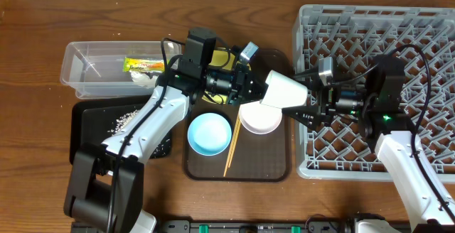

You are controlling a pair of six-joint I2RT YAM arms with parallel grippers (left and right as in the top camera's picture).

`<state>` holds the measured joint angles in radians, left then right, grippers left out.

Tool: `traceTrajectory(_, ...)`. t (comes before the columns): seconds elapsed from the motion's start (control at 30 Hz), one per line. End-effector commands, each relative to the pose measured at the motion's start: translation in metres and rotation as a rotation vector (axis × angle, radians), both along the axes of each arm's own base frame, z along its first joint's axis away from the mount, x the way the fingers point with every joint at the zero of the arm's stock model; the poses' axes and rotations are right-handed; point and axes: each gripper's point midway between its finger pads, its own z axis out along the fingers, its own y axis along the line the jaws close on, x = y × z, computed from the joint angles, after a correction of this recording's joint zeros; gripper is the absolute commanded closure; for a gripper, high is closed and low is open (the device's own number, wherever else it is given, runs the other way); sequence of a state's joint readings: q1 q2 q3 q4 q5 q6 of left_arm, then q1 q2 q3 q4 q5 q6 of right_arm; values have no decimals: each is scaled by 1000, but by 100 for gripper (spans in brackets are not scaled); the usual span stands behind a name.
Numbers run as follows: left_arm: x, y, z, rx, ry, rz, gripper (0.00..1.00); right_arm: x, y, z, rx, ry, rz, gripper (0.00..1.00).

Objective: Sort waste into correct bins and load items into the dishwasher rack
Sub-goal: 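Hand the cup from the left gripper to the right gripper, then carry the cup over the rack and lower it upside down with right gripper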

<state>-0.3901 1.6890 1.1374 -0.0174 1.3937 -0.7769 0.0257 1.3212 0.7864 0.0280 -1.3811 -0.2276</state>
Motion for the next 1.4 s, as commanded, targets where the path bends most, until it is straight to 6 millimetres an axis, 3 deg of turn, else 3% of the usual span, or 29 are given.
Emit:
traceTrajectory(0.0, -7, -2, 4, -20, 11, -35, 94, -2, 3, 9, 7, -33, 21, 20)
traceTrajectory(0.23, -6, -2, 3, -17, 10, -30, 94, -2, 3, 9, 7, -33, 21, 33)
traceTrajectory(0.53, -6, -2, 3, -15, 9, -28, 93, -2, 3, 9, 10, -15, 20, 37)
traceTrajectory(0.63, -2, -2, 0, -1, 2, -8, 90, -2, 3, 9, 10, -14, 19, 36)
traceTrajectory(0.87, 8, -2, -6, 24, -62, 38, 69, 12, -4, 7, -3, 55, -63, 47)
traceTrajectory(1.03, 34, 14, -17, 72, -201, 136, 63, 31, -20, 5, -8, 120, -184, 50)
traceTrajectory(1.13, 58, 28, -26, 137, -277, 233, 59, 41, -26, 19, 34, 148, -224, 51)
traceTrajectory(1.23, 87, 52, -37, 223, -335, 353, 55, 49, -31, 37, 77, 131, -259, 51)
traceTrajectory(1.37, 109, 85, -40, 266, -332, 458, 54, 70, -46, 36, 84, 153, -394, 51)
